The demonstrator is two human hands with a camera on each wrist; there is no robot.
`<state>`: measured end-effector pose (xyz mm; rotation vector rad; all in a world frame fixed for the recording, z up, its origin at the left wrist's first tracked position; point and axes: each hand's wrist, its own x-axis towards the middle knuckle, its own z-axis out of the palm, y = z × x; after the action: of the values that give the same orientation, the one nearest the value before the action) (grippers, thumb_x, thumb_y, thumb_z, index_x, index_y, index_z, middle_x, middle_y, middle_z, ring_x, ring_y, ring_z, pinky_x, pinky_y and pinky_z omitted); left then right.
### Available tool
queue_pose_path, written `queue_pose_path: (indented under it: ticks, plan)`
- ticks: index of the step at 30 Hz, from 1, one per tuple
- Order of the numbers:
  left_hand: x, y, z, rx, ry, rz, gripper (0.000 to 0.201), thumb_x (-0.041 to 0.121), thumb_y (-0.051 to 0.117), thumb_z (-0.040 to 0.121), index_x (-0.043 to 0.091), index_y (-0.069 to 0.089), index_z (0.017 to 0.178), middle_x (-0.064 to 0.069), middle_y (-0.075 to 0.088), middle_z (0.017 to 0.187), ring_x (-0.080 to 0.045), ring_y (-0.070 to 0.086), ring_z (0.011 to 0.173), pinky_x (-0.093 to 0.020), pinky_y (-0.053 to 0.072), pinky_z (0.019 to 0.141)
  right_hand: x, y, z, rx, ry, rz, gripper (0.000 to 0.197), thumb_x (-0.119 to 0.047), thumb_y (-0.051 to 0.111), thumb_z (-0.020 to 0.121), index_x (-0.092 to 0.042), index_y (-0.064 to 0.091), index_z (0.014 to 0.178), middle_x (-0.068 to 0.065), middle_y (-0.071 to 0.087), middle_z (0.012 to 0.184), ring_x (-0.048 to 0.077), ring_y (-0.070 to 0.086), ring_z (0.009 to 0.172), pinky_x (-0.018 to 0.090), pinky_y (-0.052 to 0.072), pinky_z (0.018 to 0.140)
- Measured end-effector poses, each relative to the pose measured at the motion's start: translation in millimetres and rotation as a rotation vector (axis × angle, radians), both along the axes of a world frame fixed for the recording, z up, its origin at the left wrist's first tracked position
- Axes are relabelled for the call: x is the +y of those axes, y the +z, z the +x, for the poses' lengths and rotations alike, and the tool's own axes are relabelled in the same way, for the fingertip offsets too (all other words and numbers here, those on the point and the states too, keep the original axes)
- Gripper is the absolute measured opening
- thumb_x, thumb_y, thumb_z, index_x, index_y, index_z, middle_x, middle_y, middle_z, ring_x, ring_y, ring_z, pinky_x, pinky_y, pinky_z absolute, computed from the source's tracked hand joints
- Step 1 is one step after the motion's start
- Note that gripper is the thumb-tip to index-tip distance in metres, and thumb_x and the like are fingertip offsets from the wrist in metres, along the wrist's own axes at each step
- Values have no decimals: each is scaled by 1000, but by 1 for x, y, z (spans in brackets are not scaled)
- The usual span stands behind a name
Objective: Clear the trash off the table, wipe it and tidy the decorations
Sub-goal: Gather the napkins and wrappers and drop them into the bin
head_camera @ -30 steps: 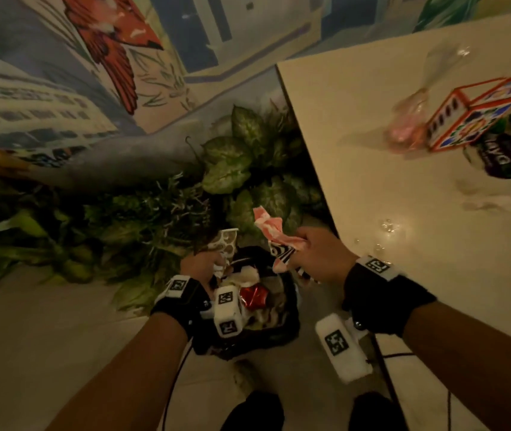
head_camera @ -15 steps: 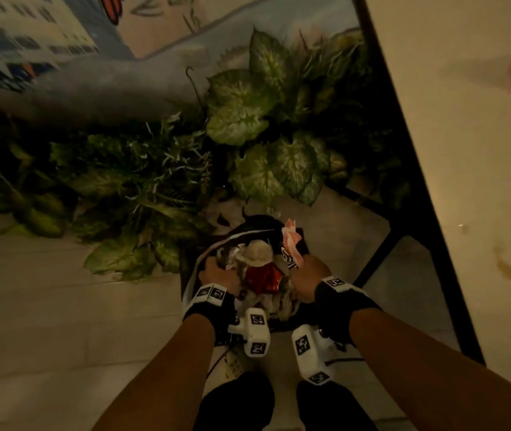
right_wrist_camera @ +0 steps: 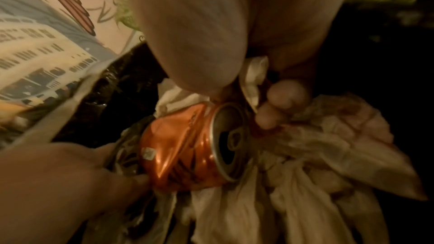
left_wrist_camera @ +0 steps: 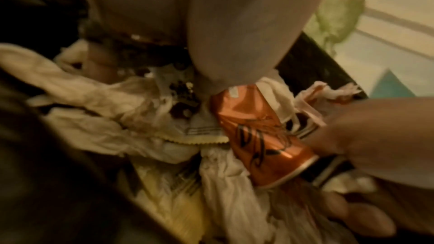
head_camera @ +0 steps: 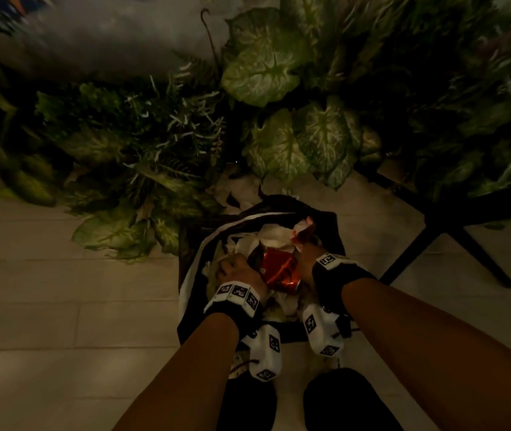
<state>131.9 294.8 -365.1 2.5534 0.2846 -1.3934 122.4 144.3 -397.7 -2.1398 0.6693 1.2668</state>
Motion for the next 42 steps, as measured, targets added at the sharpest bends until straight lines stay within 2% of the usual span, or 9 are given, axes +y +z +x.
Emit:
queue_pose_path:
  ticks: [8, 11, 14, 17, 19, 22, 26, 31, 42]
  plan:
    - [4, 22, 10, 135, -118, -5, 83, 41, 47, 89, 18, -3, 151, -14, -1, 157, -41, 7, 143, -50, 22, 113, -3, 24, -1, -30, -75, -10, 80, -49, 57, 86, -15, 20, 149, 12, 31, 151, 33, 40, 133, 36, 39, 106]
    - [16, 45, 14, 104, -53, -77, 81, 29, 51, 88, 28, -1, 151, -12, 19, 155, -38, 32, 135, -40, 37, 102, -1, 52, -8, -33, -193, 13, 91, -48, 63, 78, -23, 12, 149, 12, 38, 146, 35, 49, 122, 32, 44, 94]
    - [21, 77, 15, 98, 32, -151, 79, 25, 48, 91, 32, -2, 151, -13, 39, 144, -36, 55, 110, -33, 48, 85, 0, 98, -21, -150, -166, 60, 79, -57, 39, 85, -32, 0, 148, 9, 29, 153, 35, 43, 129, 43, 40, 106]
    - [23, 117, 17, 18, -5, -138, 66, 29, 46, 94, 20, 14, 151, -12, 36, 148, -34, 46, 125, -36, 42, 97, 3, 154, -36, -221, -70, 114, 67, -57, 30, 92, -32, 5, 150, 5, 24, 156, 27, 35, 137, 40, 31, 114]
    - [23, 149, 22, -18, -42, -146, 49, 26, 45, 96, 10, 38, 141, -12, 43, 143, -33, 46, 126, -36, 41, 103, 7, 205, -45, -201, -3, 128, 54, -43, 36, 97, -19, 30, 145, 9, 38, 148, 27, 45, 129, 32, 39, 105]
    - [21, 192, 29, -66, -97, -161, 33, 21, 49, 94, 9, 59, 124, -11, 52, 134, -31, 51, 120, -36, 44, 100, 6, 273, -61, -159, 64, 153, 30, -23, 48, 94, -14, 51, 123, 13, 48, 137, 30, 50, 121, 28, 41, 93]
    - [3, 242, 35, -168, -8, -348, 15, 14, 60, 82, 18, 66, 95, -14, 65, 106, -32, 62, 97, -41, 54, 85, -9, 357, -80, -303, 163, 203, 39, -26, 52, 93, -16, 52, 130, 8, 53, 134, 27, 52, 119, 24, 40, 90]
    - [-55, 329, 26, -303, 63, -603, 12, 5, 63, 84, 6, 66, 96, -14, 67, 84, -26, 62, 76, -37, 52, 67, -71, 427, -112, -473, 154, 110, 32, -34, 54, 91, -21, 58, 120, 3, 59, 121, 23, 56, 106, 38, 48, 93]
    - [-247, 398, -61, -393, -28, -857, 13, 4, 61, 88, 15, 65, 85, -13, 69, 90, -25, 65, 80, -32, 52, 66, -308, 471, -231, -563, -63, -75, 31, -36, 62, 88, -23, 61, 116, -6, 64, 112, 10, 56, 89, 22, 42, 77]
